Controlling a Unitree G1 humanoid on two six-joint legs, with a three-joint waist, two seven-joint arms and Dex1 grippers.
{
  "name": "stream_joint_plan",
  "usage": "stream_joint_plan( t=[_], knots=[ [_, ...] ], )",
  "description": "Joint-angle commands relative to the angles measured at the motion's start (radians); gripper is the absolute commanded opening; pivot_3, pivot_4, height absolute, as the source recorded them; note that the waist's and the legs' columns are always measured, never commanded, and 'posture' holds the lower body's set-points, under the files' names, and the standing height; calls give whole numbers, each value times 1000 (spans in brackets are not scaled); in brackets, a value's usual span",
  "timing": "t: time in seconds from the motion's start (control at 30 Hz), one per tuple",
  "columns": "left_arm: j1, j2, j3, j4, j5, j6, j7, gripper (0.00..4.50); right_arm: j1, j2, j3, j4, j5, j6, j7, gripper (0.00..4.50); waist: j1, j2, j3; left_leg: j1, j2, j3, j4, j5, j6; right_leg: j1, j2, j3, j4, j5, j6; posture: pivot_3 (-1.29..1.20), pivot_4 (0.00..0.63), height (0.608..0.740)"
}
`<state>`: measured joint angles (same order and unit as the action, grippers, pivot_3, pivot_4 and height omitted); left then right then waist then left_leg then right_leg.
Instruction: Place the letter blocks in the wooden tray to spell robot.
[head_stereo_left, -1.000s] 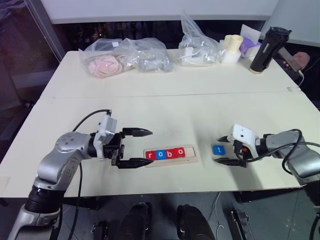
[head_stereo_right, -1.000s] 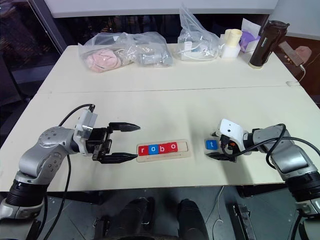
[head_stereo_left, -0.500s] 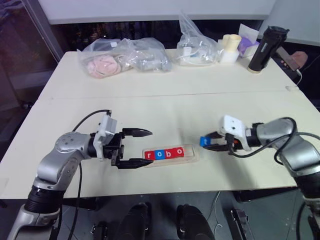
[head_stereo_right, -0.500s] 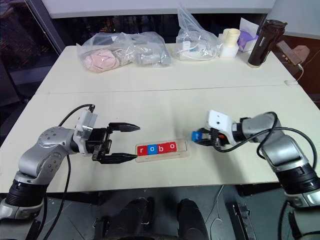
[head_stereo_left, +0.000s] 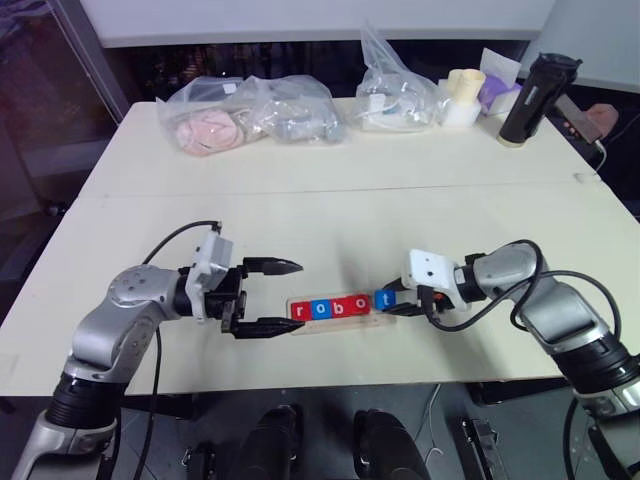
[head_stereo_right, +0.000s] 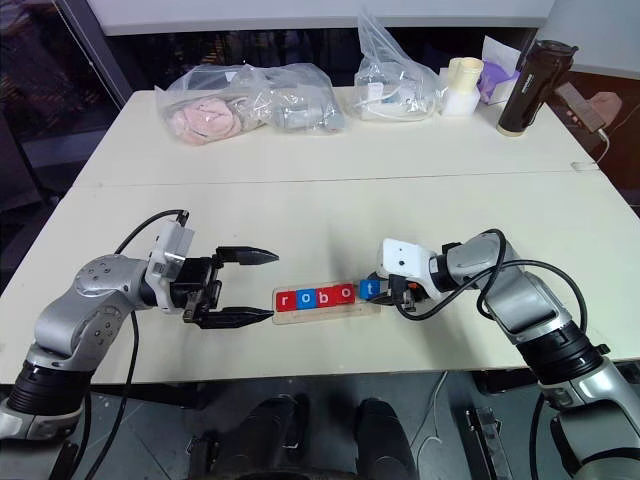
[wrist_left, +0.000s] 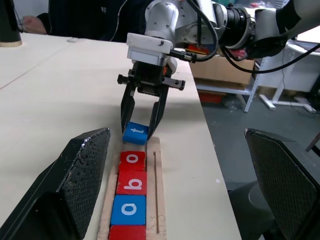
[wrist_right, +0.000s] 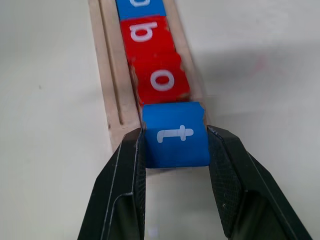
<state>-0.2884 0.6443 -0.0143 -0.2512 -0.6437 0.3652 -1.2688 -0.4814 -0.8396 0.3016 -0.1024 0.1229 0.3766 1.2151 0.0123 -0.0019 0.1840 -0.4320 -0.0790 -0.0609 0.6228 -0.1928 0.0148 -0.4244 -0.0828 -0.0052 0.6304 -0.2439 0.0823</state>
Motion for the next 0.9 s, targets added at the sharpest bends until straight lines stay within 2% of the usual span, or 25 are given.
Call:
stream_joint_plan(
  t=[0.03,0.83,0.9],
  knots=[
    [0,3,23,-36,-14,-12,6,4500,-22,11,-6,-9,-3,-15,10,1153,0,0,0,0,0,0,0,0,0,0,0,0,0,0,0,0,150,738],
    [-2,-8,19,-41,-14,-13,30,4500,-37,43,8,29,-44,-49,43,1153,0,0,0,0,0,0,0,0,0,0,0,0,0,0,0,0,150,738],
    [0,-9,19,-42,-13,-13,32,4500,-41,46,7,29,-45,-48,44,2202,0,0,0,0,0,0,0,0,0,0,0,0,0,0,0,0,150,738]
  ],
)
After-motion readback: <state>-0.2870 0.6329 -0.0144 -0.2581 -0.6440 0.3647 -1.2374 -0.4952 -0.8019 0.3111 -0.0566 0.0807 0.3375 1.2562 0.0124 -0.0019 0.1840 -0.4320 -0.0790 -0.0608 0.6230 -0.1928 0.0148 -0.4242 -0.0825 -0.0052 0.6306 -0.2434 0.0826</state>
